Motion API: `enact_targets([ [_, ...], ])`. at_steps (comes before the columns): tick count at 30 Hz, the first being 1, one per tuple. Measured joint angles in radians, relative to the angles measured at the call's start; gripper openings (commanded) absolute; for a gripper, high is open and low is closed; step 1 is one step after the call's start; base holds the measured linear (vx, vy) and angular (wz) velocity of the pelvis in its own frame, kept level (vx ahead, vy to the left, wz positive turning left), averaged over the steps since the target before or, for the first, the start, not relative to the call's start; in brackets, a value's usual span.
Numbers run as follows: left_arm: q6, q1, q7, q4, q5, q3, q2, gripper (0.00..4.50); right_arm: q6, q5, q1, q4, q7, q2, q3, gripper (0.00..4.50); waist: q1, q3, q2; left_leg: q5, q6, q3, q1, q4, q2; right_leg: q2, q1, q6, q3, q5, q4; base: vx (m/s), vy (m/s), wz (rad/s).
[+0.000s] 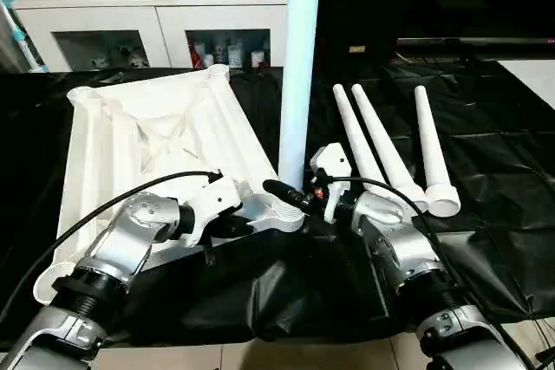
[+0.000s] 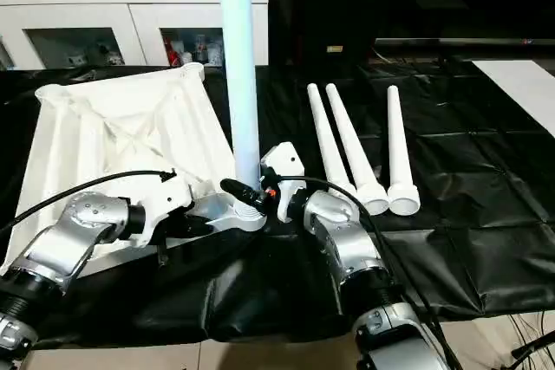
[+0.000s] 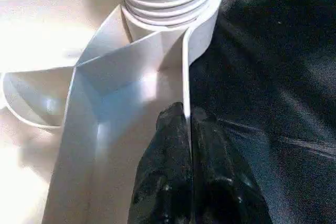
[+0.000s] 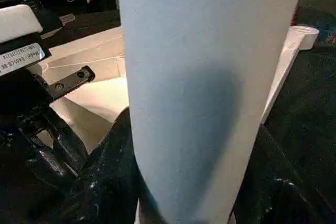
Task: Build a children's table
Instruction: Insert table leg to table base
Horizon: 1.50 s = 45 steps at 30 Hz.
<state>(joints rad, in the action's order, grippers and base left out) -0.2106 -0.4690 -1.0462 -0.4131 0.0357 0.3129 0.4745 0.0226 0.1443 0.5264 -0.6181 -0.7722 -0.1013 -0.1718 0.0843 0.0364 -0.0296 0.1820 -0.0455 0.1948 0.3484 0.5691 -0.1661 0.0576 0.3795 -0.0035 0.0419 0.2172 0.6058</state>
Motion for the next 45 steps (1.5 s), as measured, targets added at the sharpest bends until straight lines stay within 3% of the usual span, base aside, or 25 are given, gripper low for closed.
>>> enact_targets([
  [10, 0.037, -0.014, -0.014, -0.037, 0.003, 0.002, -0.005, 0.0, -0.014, 0.006, 0.006, -0.002, -0.001, -0.004, 0.01, 1.84, 0.0, 0.0, -0.007, 0.0, 0.0, 0.0, 0.001, -0.004, 0.002, 0.0, -0.001, 0.0, 0.0, 0.0, -0.013, 0.0, 0.0, 0.0],
  [35, 0.062, -0.022, 0.002, -0.066, 0.012, 0.009, -0.019, 0.0, -0.055, 0.02, 0.028, -0.021, 0.0, -0.01, 0.021, 1.84, 0.001, -0.002, -0.002, 0.0, 0.0, 0.0, 0.001, -0.005, 0.002, 0.0, -0.002, 0.0, -0.001, 0.0, -0.015, 0.0, 0.0, 0.0],
  [39, 0.023, -0.07, 0.098, -0.119, 0.051, 0.008, -0.085, 0.0, -0.05, 0.005, 0.086, -0.113, 0.151, 0.024, 0.053, 1.84, -0.004, 0.0, -0.003, 0.0, 0.0, -0.001, 0.0, -0.006, 0.002, 0.001, -0.002, 0.0, 0.002, 0.0, -0.022, 0.0, 0.0, 0.0],
  [42, -0.051, -0.138, 0.229, -0.207, 0.065, -0.005, -0.203, 0.0, -0.048, -0.02, 0.156, -0.214, 0.304, 0.043, 0.09, 1.84, -0.01, 0.003, -0.005, 0.0, 0.0, -0.002, 0.0, -0.008, 0.003, 0.004, -0.005, 0.001, 0.008, 0.0, -0.034, -0.018, 0.01, -0.01],
  [45, -0.112, -0.183, 0.322, -0.261, 0.069, -0.015, -0.284, 0.0, -0.053, -0.026, 0.192, -0.273, 0.401, 0.06, 0.12, 1.84, -0.022, 0.006, -0.01, 0.0, 0.0, -0.005, -0.001, -0.012, 0.004, 0.016, -0.016, 0.001, 0.032, 0.001, -0.055, -0.05, 0.045, -0.01],
])
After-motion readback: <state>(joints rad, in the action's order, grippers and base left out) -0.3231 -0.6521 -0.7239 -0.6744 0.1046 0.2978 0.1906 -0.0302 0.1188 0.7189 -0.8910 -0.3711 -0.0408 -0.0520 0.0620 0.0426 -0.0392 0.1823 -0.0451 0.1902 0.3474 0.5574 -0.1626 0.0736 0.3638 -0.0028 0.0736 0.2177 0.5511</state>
